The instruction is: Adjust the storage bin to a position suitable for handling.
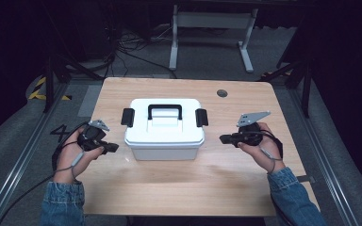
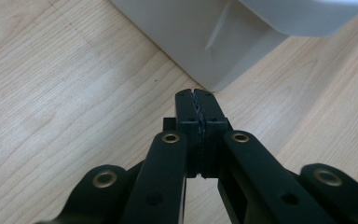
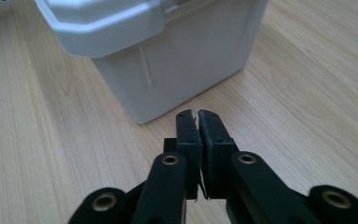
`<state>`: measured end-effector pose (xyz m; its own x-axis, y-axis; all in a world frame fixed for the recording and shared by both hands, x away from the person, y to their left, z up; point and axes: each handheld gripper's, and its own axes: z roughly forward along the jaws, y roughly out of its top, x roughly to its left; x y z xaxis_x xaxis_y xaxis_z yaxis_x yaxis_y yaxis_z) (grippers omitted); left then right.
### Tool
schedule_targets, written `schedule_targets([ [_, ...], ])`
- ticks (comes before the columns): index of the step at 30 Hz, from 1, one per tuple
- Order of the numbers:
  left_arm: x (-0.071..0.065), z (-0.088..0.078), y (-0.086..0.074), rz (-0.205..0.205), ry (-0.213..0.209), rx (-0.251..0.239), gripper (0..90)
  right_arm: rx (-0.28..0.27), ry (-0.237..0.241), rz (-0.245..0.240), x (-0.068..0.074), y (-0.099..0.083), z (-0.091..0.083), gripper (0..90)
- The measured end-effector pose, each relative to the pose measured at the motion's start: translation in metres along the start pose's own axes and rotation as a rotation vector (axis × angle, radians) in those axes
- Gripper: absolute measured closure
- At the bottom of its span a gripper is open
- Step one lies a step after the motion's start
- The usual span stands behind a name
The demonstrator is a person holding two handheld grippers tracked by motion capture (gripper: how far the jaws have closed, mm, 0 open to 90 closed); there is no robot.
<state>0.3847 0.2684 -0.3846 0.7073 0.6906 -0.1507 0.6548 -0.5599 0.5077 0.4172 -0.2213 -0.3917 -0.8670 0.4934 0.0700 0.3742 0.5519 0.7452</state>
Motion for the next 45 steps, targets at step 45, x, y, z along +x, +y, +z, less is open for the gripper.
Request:
schedule_targets([
  [45, -0.015, 0.028, 0.025, 0.129, 0.036, -0.06, 90.0, 0.084, 0.162, -0.188, 0.029, 0.019, 0.04, 89.6],
])
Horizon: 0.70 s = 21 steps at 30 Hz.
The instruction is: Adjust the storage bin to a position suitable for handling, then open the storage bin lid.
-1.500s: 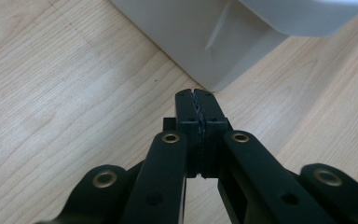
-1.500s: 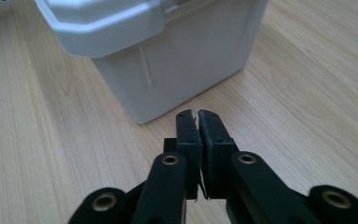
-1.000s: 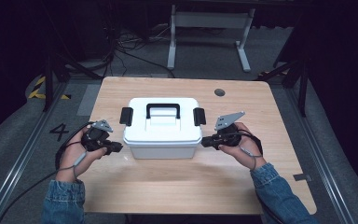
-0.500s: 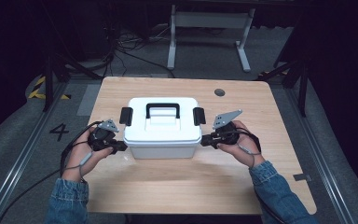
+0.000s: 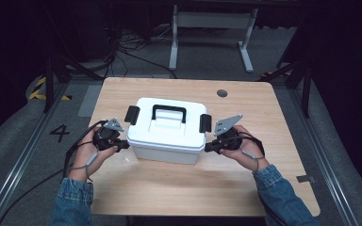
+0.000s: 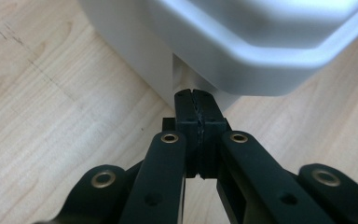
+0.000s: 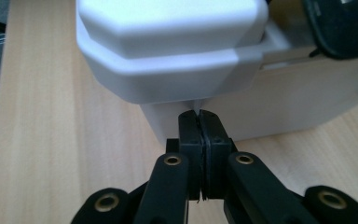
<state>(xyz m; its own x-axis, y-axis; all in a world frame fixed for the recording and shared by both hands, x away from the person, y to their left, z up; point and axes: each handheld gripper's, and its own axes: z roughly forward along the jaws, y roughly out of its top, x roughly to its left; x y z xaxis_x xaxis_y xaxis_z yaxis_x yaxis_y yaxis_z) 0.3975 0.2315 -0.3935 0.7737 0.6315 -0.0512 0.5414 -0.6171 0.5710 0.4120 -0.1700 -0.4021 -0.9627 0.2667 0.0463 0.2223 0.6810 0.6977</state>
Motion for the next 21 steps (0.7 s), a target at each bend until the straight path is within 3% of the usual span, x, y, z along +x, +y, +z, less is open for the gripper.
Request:
schedule_targets([
  [7, 0.003, 0.008, 0.009, -0.001, -0.031, -0.019, 90.0, 0.002, 0.021, -0.001, 0.022, -0.011, -0.009, 89.7],
  [10, 0.006, 0.008, 0.009, 0.0, -0.043, -0.021, 89.7, -0.002, 0.03, 0.005, 0.026, -0.013, -0.01, 88.4],
  [12, 0.008, 0.005, 0.007, -0.001, -0.047, -0.002, 84.3, -0.008, 0.031, 0.021, 0.025, -0.014, -0.011, 85.5],
  [14, 0.01, -0.001, 0.004, -0.006, -0.015, 0.014, 82.0, -0.001, 0.029, 0.038, 0.024, -0.016, -0.016, 82.5],
  [16, 0.012, -0.006, 0.002, -0.017, -0.014, 0.016, 77.5, 0.007, 0.037, 0.064, 0.024, -0.018, -0.024, 79.9],
  [19, 0.013, -0.01, -0.001, -0.028, -0.004, 0.046, 63.4, 0.016, 0.036, 0.086, 0.026, -0.019, -0.03, 76.6],
  [20, 0.014, -0.011, -0.002, -0.032, 0.006, 0.072, 63.4, 0.011, 0.031, 0.098, 0.028, -0.019, -0.036, 75.1],
  [21, 0.015, -0.013, -0.006, -0.032, 0.023, 0.104, 57.1, 0.015, 0.005, 0.1, 0.03, -0.018, -0.046, 72.8],
])
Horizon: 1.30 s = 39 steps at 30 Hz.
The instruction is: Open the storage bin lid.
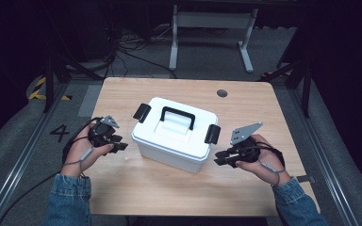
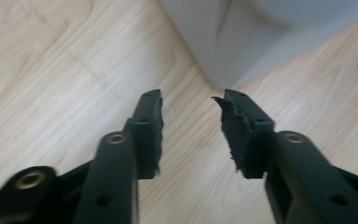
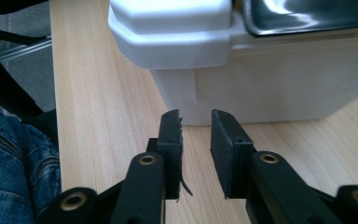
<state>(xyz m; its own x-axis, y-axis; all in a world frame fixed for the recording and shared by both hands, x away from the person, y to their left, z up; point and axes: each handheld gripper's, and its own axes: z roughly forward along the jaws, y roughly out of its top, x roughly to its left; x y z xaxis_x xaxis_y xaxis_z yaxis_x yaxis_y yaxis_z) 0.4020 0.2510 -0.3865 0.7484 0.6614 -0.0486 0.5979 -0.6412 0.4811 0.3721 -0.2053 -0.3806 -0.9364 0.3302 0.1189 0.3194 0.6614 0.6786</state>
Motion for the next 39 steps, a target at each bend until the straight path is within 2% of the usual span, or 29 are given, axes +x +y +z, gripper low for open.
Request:
schedule_targets([
  [2, 0.0, -0.001, -0.002, -0.007, 0.012, -0.001, 55.5, 0.001, -0.003, 0.007, 0.001, 0.001, -0.004, 71.9],
  [5, 0.001, -0.004, -0.008, -0.045, 0.009, -0.003, 51.6, -0.009, -0.021, 0.009, 0.003, 0.006, -0.018, 70.9],
  [10, 0.002, -0.008, -0.015, -0.103, 0.033, -0.019, 46.5, -0.039, -0.058, 0.004, 0.008, 0.026, -0.038, 67.3],
  [11, 0.002, -0.009, -0.015, -0.104, 0.037, -0.016, 45.4, -0.058, -0.07, 0.005, 0.008, 0.031, -0.042, 66.9],
  [14, 0.001, -0.01, -0.018, -0.126, 0.041, -0.016, 43.9, -0.071, -0.093, 0.01, 0.007, 0.044, -0.048, 66.6],
  [17, 0.001, -0.012, -0.02, -0.127, 0.049, -0.017, 42.7, -0.093, -0.106, 0.015, 0.005, 0.058, -0.051, 65.1],
  [21, 0.001, -0.009, -0.024, -0.14, 0.042, -0.003, 39.7, -0.094, -0.146, 0.05, -0.005, 0.076, -0.047, 62.1],
  [24, 0.001, -0.008, -0.028, -0.145, 0.051, 0.006, 38.3, -0.091, -0.164, 0.059, -0.016, 0.09, -0.04, 60.2],
  [28, 0.002, -0.009, -0.031, -0.146, 0.058, 0.004, 37.5, -0.094, -0.141, 0.063, -0.025, 0.105, -0.031, 57.6],
  [32, 0.004, -0.006, -0.034, -0.162, 0.049, 0.015, 35.8, -0.059, -0.143, 0.059, -0.033, 0.122, -0.019, 56.5],
  [39, 0.006, -0.005, -0.035, -0.162, 0.045, 0.015, 34.9, -0.02, -0.123, 0.062, -0.043, 0.145, 0.001, 55.9],
])
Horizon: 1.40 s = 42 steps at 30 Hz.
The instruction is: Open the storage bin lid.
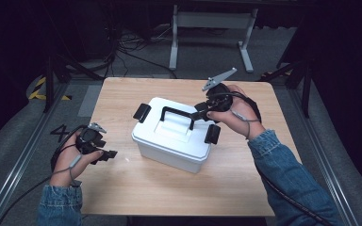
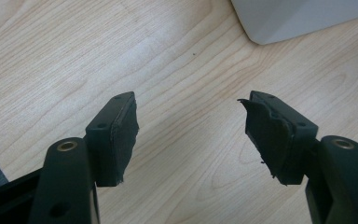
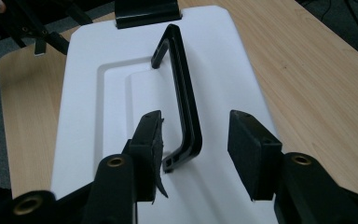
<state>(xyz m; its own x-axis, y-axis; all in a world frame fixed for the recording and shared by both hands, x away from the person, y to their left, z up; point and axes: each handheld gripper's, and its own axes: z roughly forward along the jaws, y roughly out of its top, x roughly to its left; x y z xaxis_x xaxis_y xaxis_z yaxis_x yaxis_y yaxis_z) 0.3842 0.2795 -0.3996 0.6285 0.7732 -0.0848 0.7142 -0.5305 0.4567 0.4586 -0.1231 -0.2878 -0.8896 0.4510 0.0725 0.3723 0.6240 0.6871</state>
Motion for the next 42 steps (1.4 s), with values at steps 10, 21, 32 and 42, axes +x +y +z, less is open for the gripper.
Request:
schedule_targets([
  [10, 0.005, 0.002, 0.001, -0.016, -0.004, -0.001, 34.1, 0.049, 0.015, -0.003, -0.003, 0.017, 0.032, 58.4],
  [21, 0.008, 0.003, 0.002, -0.033, -0.014, -0.005, 33.8, 0.119, 0.052, -0.026, 0.001, 0.026, 0.058, 73.9],
  [32, 0.008, 0.003, 0.003, -0.032, -0.016, -0.008, 33.8, 0.133, 0.087, -0.079, 0.009, 0.028, 0.062, 84.1],
  [42, 0.008, 0.003, 0.002, -0.027, -0.021, -0.013, 33.6, 0.133, 0.111, -0.096, 0.011, 0.029, 0.06, 84.8],
])
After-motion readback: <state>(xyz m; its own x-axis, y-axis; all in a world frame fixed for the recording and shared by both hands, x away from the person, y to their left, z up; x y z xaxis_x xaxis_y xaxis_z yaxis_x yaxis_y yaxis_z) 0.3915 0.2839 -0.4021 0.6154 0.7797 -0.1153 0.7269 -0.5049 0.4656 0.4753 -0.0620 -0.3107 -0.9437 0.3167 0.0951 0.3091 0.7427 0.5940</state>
